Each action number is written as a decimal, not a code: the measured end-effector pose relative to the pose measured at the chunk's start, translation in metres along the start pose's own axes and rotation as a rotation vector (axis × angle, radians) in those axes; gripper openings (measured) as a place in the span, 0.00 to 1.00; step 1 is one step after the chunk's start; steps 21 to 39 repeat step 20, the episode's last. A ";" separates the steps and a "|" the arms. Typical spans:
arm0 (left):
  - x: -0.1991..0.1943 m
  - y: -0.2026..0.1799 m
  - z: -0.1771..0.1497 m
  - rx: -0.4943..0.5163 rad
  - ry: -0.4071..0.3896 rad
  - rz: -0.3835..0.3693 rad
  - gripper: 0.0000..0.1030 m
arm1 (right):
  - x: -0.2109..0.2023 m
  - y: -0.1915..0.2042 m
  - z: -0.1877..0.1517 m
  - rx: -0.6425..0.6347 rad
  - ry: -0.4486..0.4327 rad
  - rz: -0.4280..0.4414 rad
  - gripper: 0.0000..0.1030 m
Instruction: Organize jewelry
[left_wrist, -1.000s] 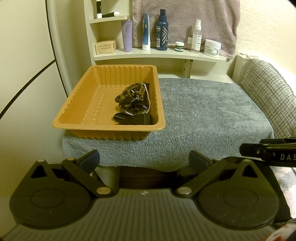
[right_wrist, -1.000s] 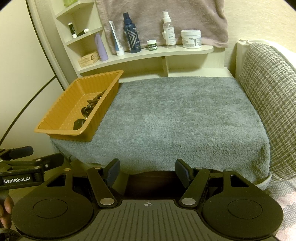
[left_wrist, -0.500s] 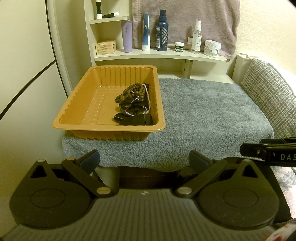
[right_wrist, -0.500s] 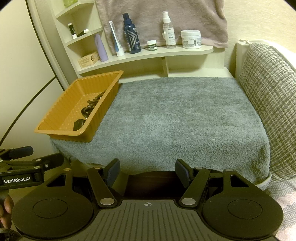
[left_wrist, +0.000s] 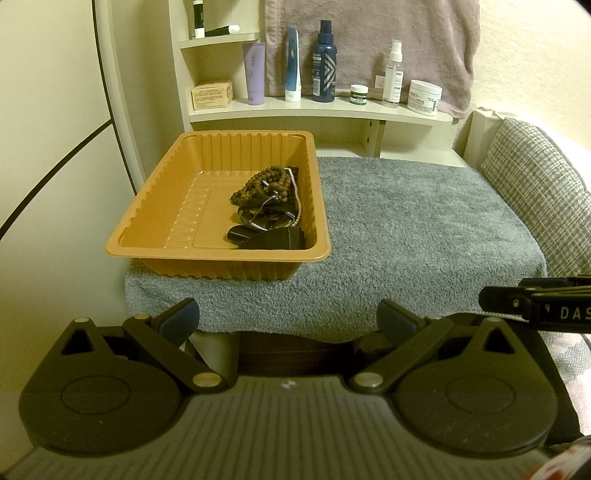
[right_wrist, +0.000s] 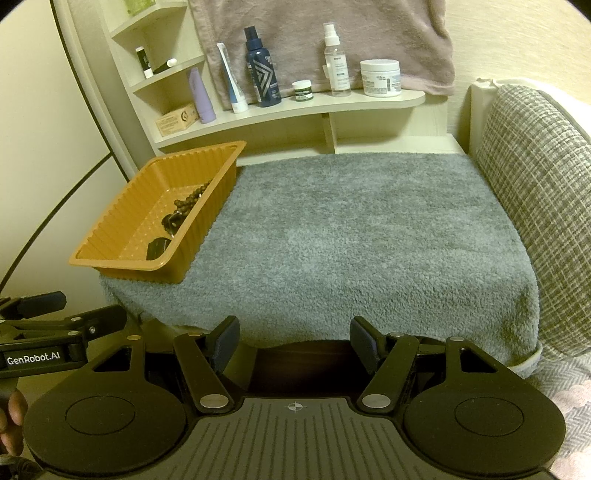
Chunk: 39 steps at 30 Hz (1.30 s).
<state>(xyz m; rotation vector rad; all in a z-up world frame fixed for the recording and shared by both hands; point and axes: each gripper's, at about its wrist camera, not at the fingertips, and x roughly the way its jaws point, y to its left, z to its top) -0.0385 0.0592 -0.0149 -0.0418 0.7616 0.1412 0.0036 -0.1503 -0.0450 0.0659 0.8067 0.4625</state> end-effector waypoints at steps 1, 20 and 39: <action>0.000 0.000 0.000 0.000 0.000 0.000 0.99 | 0.000 0.000 0.000 0.000 0.000 0.000 0.64; 0.000 0.004 0.004 -0.026 -0.009 -0.010 0.99 | -0.001 0.000 0.001 0.002 -0.004 0.001 0.64; 0.000 0.004 0.004 -0.026 -0.009 -0.010 0.99 | -0.001 0.000 0.001 0.002 -0.004 0.001 0.64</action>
